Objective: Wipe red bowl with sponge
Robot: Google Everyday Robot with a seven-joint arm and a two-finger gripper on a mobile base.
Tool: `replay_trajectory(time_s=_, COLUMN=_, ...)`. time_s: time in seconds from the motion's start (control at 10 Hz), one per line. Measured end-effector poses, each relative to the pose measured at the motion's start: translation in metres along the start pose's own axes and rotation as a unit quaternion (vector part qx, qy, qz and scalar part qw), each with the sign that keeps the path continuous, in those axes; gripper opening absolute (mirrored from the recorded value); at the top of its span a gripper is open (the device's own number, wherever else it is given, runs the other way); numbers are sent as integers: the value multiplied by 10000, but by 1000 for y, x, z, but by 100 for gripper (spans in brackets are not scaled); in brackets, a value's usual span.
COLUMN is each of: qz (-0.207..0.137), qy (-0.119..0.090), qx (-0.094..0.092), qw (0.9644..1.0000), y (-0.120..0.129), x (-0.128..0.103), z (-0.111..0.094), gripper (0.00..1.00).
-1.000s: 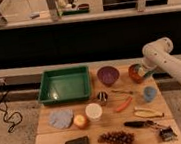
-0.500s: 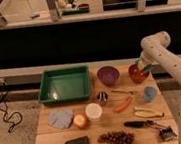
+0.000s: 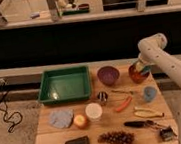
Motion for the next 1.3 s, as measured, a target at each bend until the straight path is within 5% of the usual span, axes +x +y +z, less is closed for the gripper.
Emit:
replay_trajectory(time_s=0.8, qz=-715, qy=-117, qx=-379, qw=9966, y=36, x=33, z=-22, gripper=0)
replay_trajectory(time_s=1.3, qz=-384, qy=-59, qx=-153, qw=9991, y=9, x=21, z=-20, gripper=0)
